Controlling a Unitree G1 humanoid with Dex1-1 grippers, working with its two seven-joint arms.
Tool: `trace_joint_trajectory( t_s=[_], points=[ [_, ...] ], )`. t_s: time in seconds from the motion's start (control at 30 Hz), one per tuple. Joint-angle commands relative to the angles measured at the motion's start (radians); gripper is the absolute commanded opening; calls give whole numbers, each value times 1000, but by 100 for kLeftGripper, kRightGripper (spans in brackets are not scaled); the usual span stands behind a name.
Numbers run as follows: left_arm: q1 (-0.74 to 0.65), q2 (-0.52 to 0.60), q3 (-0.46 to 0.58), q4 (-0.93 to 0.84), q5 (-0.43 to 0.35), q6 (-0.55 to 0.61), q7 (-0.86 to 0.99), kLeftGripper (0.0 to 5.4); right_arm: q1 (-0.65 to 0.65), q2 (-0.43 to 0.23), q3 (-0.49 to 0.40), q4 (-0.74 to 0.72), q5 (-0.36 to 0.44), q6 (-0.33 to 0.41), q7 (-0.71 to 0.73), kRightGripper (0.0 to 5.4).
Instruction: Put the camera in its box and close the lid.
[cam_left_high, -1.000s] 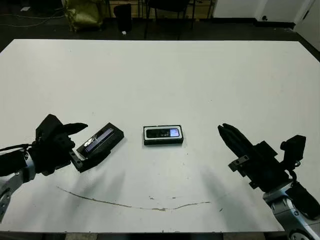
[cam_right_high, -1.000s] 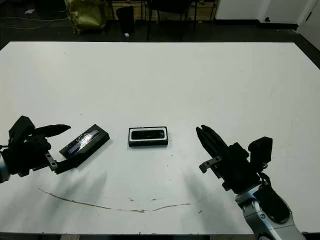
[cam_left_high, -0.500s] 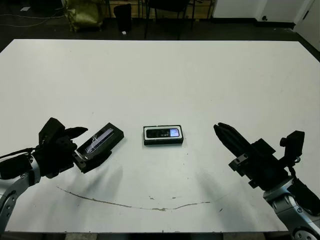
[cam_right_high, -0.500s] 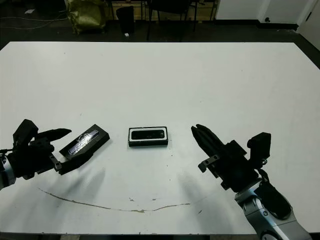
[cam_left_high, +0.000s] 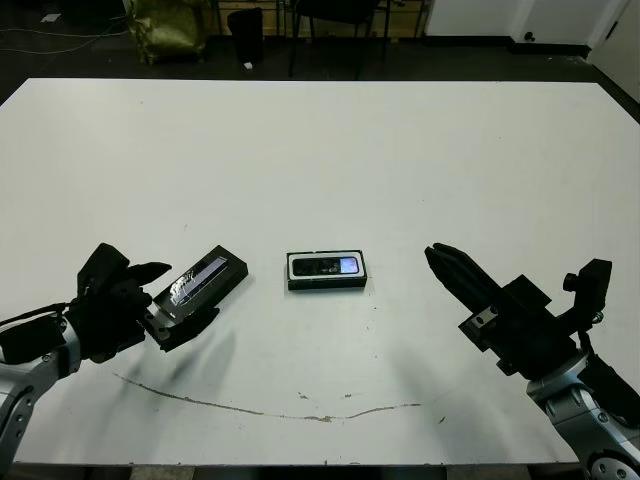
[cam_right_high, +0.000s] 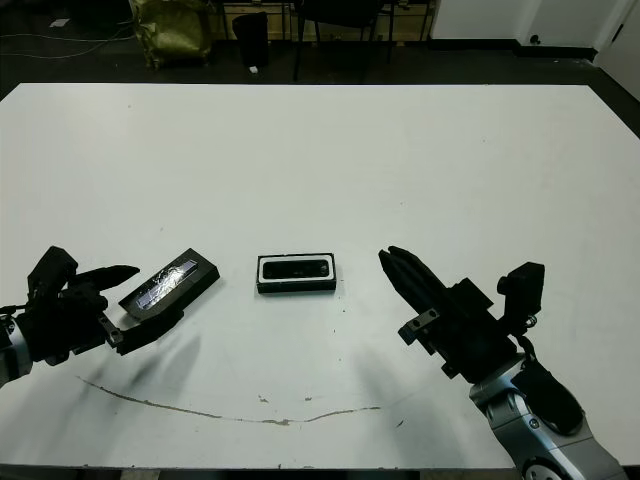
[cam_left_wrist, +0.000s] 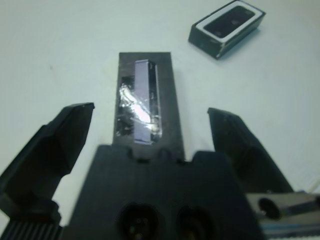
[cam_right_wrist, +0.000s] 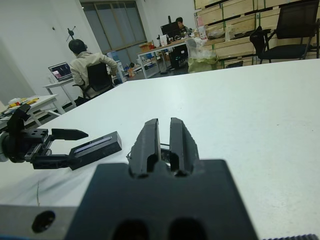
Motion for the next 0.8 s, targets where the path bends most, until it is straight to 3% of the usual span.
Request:
trace_joint_trajectory(
  t_s=[0.03, 0.43, 0.7, 0.8],
  points=[
    [11, -17, 6, 26, -6, 22, 17, 538, 0, -23, -7, -7, 0, 40, -26, 0],
    [8, -18, 4, 38, -38, 52, 7, 538, 1, -23, -10, -14, 18, 42, -31, 0],
    [18, 0, -36, 39, 41, -13, 5, 538, -1, -32, -13, -9, 9, 39, -26, 0],
    [13, -17, -30, 50, 35, 15, 18, 538, 0, -31, -13, -7, 7, 31, -23, 0]
  ],
)
